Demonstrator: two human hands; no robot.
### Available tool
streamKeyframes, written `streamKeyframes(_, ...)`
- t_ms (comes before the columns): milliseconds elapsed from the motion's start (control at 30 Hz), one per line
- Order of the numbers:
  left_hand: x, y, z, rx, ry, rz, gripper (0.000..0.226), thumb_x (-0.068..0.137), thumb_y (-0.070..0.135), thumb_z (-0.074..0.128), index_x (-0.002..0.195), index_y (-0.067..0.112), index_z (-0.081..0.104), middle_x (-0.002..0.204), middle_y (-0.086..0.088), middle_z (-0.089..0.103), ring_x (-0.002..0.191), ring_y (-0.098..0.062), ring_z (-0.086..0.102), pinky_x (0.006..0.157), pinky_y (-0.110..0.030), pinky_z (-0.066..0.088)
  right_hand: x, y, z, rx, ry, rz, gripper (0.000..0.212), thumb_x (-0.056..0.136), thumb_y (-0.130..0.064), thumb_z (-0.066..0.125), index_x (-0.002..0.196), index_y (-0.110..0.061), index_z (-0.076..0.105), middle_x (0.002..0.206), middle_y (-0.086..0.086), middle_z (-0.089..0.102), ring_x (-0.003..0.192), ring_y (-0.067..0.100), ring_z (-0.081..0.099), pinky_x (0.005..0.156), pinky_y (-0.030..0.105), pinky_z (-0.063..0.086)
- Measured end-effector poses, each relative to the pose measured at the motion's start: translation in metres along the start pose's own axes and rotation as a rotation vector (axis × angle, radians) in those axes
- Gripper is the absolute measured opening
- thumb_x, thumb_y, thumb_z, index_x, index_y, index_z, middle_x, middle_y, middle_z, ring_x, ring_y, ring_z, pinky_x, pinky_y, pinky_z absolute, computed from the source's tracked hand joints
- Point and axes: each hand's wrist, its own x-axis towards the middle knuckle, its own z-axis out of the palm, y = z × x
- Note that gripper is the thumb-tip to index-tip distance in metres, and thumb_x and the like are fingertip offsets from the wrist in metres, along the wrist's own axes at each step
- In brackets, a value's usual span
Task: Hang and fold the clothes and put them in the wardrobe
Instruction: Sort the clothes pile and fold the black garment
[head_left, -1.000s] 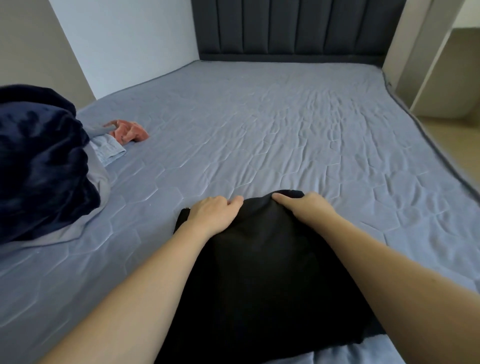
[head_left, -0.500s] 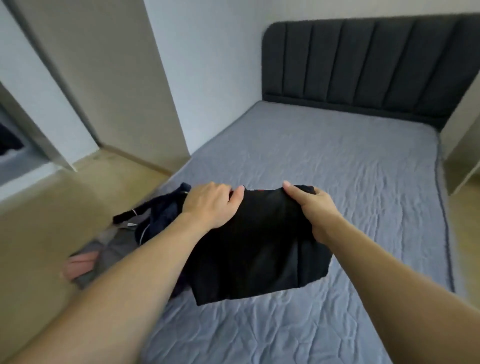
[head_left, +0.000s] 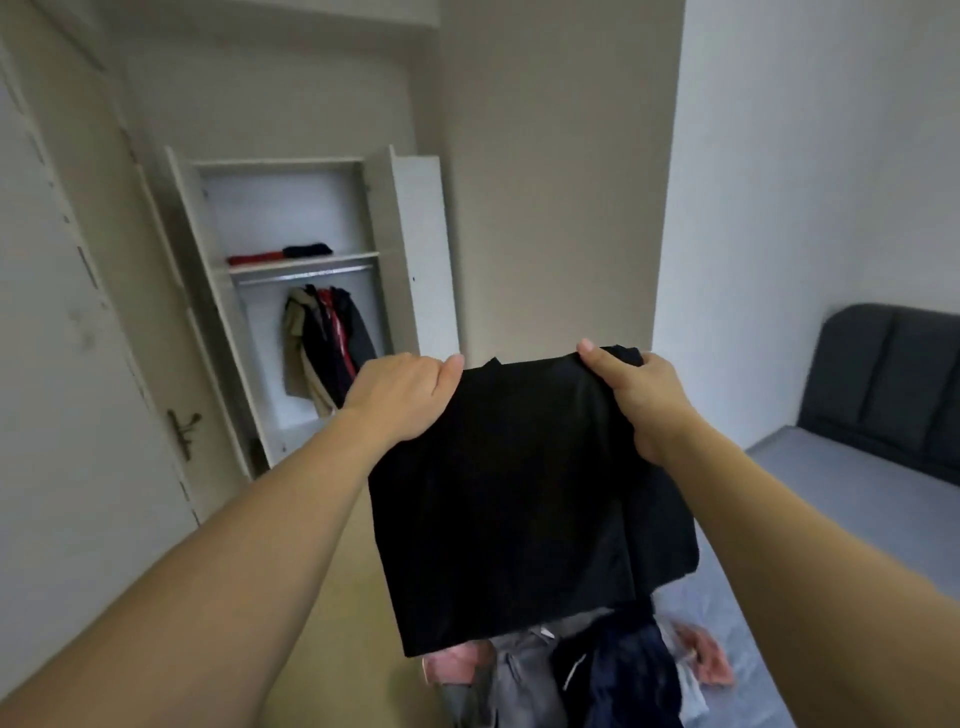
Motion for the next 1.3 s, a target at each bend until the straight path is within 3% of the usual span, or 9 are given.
streamKeyframes(200, 0.021, -0.119, 0.004, 0.115, 0.101, -0.112, 0.068, 0.100, 0.048, 0.004, 0.063, 0.021, 0.054, 0.056, 0.000, 0.053, 0.054, -0.020, 0.055, 0.060, -0.036, 0.050, 0.076, 0.002, 0.119, 0.008, -0.080, -0.059, 0.048, 0.075, -0.042, 0.081, 0.103, -0.006, 0.067, 0.092, 0.006, 0.075, 0.083, 0.021, 0.073, 0.068, 0.030, 0.057)
streamKeyframes(367, 0.052, -0.220, 0.063, 0.202, 0.133, -0.132, 0.062, 0.098, 0.050, 0.003, 0.062, 0.023, 0.046, 0.053, 0.004, 0.046, 0.047, -0.014, 0.046, 0.049, -0.029, 0.033, 0.167, 0.035, 0.217, 0.026, -0.153, -0.075, 0.045, 0.075, -0.044, 0.079, 0.100, -0.009, 0.067, 0.090, 0.004, 0.075, 0.081, 0.019, 0.073, 0.068, 0.031, 0.058)
streamKeyframes(467, 0.092, -0.289, 0.103, 0.264, 0.160, -0.183, 0.063, 0.097, 0.051, 0.002, 0.062, 0.025, 0.048, 0.051, 0.008, 0.039, 0.048, -0.016, 0.042, 0.050, -0.028, 0.030, 0.240, 0.055, 0.283, 0.067, -0.177, -0.115, 0.045, 0.075, -0.044, 0.080, 0.098, -0.006, 0.069, 0.086, 0.005, 0.075, 0.076, 0.018, 0.073, 0.061, 0.026, 0.057)
streamKeyframes(600, 0.155, -0.383, 0.146, 0.311, 0.133, -0.256, 0.067, 0.098, 0.052, 0.003, 0.061, 0.022, 0.050, 0.052, 0.006, 0.043, 0.049, -0.017, 0.048, 0.051, -0.028, 0.038, 0.340, 0.062, 0.371, 0.099, -0.195, -0.106, 0.044, 0.072, -0.045, 0.081, 0.094, -0.010, 0.067, 0.074, -0.002, 0.074, 0.067, 0.013, 0.072, 0.050, 0.019, 0.053)
streamKeyframes(800, 0.232, -0.519, 0.213, 0.281, 0.148, -0.321, 0.065, 0.098, 0.054, 0.005, 0.061, 0.023, 0.048, 0.052, 0.006, 0.038, 0.051, -0.019, 0.045, 0.054, -0.030, 0.038, 0.476, 0.085, 0.499, 0.065, -0.105, -0.120, 0.075, 0.061, -0.073, 0.073, 0.088, -0.004, 0.067, 0.079, 0.004, 0.073, 0.073, 0.020, 0.071, 0.065, 0.030, 0.059)
streamKeyframes(900, 0.265, -0.586, 0.254, 0.262, 0.154, -0.323, 0.066, 0.097, 0.055, 0.004, 0.056, 0.023, 0.045, 0.050, 0.005, 0.041, 0.045, -0.014, 0.040, 0.050, -0.028, 0.034, 0.539, 0.107, 0.560, 0.043, -0.063, -0.146, 0.061, 0.065, -0.067, 0.075, 0.083, -0.009, 0.068, 0.078, 0.004, 0.071, 0.074, 0.021, 0.070, 0.064, 0.030, 0.057)
streamKeyframes(1067, 0.338, -0.696, 0.319, 0.331, 0.221, -0.290, 0.061, 0.100, 0.050, 0.014, 0.057, 0.022, 0.047, 0.048, 0.011, 0.027, 0.047, -0.019, 0.039, 0.049, -0.027, 0.026, 0.649, 0.128, 0.653, -0.017, -0.010, -0.202, 0.043, 0.073, -0.058, 0.073, 0.087, -0.017, 0.067, 0.082, -0.001, 0.070, 0.077, 0.018, 0.067, 0.061, 0.027, 0.051)
streamKeyframes(1167, 0.395, -0.751, 0.356, 0.334, 0.170, -0.258, 0.065, 0.098, 0.050, 0.008, 0.065, 0.022, 0.056, 0.051, 0.009, 0.032, 0.051, -0.018, 0.044, 0.051, -0.028, 0.027, 0.717, 0.136, 0.697, -0.057, 0.039, -0.210, 0.038, 0.077, -0.054, 0.072, 0.090, -0.018, 0.067, 0.083, -0.003, 0.069, 0.079, 0.018, 0.066, 0.067, 0.030, 0.053)
streamKeyframes(1300, 0.475, -0.803, 0.411, 0.309, 0.135, -0.217, 0.061, 0.098, 0.050, 0.008, 0.060, 0.024, 0.048, 0.055, 0.005, 0.043, 0.049, -0.014, 0.041, 0.049, -0.027, 0.030, 0.812, 0.149, 0.737, -0.094, 0.100, -0.211, 0.032, 0.079, -0.053, 0.070, 0.084, -0.022, 0.063, 0.084, -0.002, 0.067, 0.080, 0.018, 0.063, 0.074, 0.034, 0.053)
